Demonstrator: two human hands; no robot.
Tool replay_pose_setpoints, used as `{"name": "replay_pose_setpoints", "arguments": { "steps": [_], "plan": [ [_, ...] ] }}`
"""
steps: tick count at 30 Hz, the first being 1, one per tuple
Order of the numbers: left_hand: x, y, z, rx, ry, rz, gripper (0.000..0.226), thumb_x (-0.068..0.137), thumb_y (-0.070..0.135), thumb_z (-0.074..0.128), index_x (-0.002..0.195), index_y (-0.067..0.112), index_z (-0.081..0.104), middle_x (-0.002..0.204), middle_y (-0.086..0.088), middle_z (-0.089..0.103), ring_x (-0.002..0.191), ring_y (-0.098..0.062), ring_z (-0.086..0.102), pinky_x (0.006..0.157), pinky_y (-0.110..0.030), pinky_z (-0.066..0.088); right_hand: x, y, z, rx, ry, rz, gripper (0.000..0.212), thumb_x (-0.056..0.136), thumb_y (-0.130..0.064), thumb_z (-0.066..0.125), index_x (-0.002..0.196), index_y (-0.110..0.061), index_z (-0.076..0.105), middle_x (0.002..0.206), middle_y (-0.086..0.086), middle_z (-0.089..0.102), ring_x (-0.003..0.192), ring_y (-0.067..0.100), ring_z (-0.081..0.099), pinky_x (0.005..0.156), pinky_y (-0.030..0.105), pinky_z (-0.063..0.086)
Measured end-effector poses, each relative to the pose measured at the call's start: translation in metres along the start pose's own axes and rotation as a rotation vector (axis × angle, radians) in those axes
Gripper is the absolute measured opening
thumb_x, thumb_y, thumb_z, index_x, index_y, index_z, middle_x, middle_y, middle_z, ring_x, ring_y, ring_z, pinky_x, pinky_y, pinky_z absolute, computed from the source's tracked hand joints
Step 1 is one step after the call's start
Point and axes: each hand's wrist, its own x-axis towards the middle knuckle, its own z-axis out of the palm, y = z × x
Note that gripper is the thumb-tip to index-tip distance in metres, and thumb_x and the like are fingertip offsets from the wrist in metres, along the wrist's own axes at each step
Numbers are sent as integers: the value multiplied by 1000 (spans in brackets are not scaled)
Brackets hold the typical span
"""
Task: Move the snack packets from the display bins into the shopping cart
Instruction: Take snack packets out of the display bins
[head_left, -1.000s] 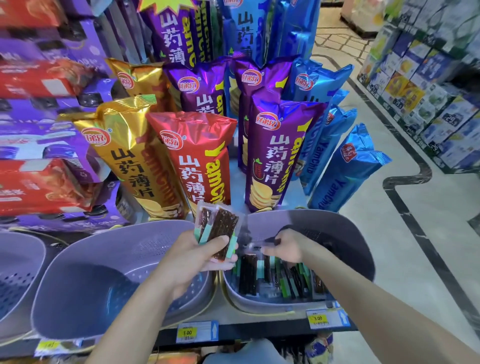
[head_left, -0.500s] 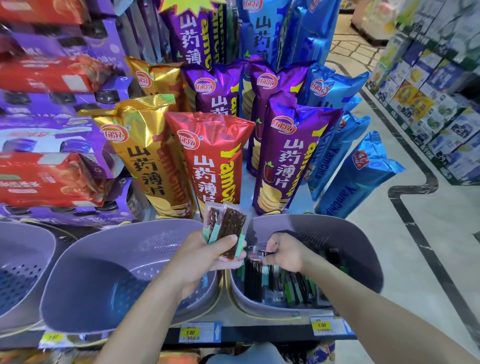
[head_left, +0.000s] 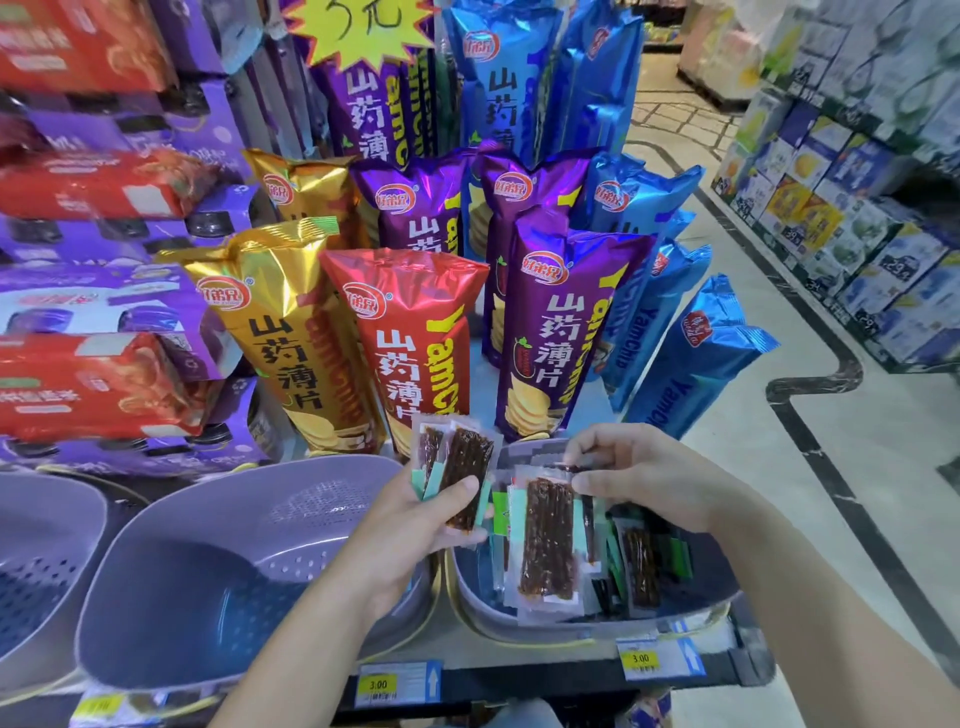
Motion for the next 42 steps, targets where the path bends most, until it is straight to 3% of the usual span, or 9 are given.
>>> {"name": "replay_pose_setpoints", "arguments": {
  "steps": [11, 15, 21, 24, 27, 31, 34, 38, 42],
  "plan": [
    [-9, 3, 2, -15, 85, 12, 30, 101, 16, 70, 131, 15, 66, 115, -3, 81, 104, -25, 79, 80, -33, 65, -2, 10, -7, -85, 76, 19, 11, 94, -17, 76, 99, -25, 70, 106, 9, 77, 98, 27, 74, 80, 40, 59],
    [-11, 5, 2, -34, 118, 8, 31, 101, 16, 70, 132, 15, 66, 115, -4, 80, 103, -25, 79, 81, -33, 65, -7, 5, -14, 71, 77, -30, 15, 91, -17, 76, 104, -15, 69, 105, 15, 75, 91, 26, 72, 70, 30, 57],
    [-12, 8, 10, -48, 17, -58, 60, 85, 51, 75, 137, 24, 65, 126, -2, 78, 117, -23, 75, 100, -48, 60, 2, -2, -2, 346, 85, -62, 19, 90, -7, 75, 106, -5, 65, 108, 21, 72, 98, 34, 71, 78, 47, 60],
    [-12, 5, 19, -120, -19, -134, 67, 78, 60, 78, 134, 24, 68, 126, -4, 77, 119, -23, 73, 103, -49, 58, 12, 0, 16, 289, 132, 0, 16, 93, -2, 71, 108, -4, 64, 107, 17, 75, 93, 33, 73, 73, 46, 59],
    [-12, 5, 25, -87, -61, -124, 71, 74, 49, 87, 135, 21, 64, 124, -5, 78, 115, -19, 75, 88, -36, 64, 22, 5, 32, 262, 191, 60, 17, 94, -4, 71, 110, -4, 64, 106, 18, 75, 91, 38, 74, 80, 54, 55],
    [-9, 3, 23, -64, -53, -121, 69, 67, 21, 94, 131, 15, 67, 120, -9, 79, 112, -25, 76, 94, -42, 60, 28, 6, 43, 286, 229, 81, 13, 94, -6, 72, 97, -19, 74, 102, 15, 77, 90, 38, 77, 77, 49, 61],
    [-8, 2, 20, -78, -33, -129, 63, 67, 10, 89, 127, 10, 68, 116, -13, 80, 109, -30, 77, 84, -40, 65, 31, 6, 45, 334, 211, 83, 16, 92, -4, 74, 92, -20, 77, 102, 16, 76, 93, 41, 76, 75, 46, 64],
    [-5, 3, 10, -93, 7, -120, 58, 66, 6, 87, 122, 4, 70, 112, -21, 79, 100, -36, 79, 73, -43, 66, 34, 13, 38, 372, 179, 112, 19, 91, -9, 77, 110, -14, 75, 107, 18, 76, 97, 40, 76, 87, 48, 61],
    [-3, 7, -8, -79, 65, -89, 61, 63, 9, 87, 121, 4, 71, 109, -19, 80, 95, -34, 80, 67, -38, 65, 36, 35, 27, -34, 158, 214, 41, 86, -28, 84, 124, -22, 71, 113, 4, 78, 97, 19, 76, 104, 45, 54]
  ]
}}
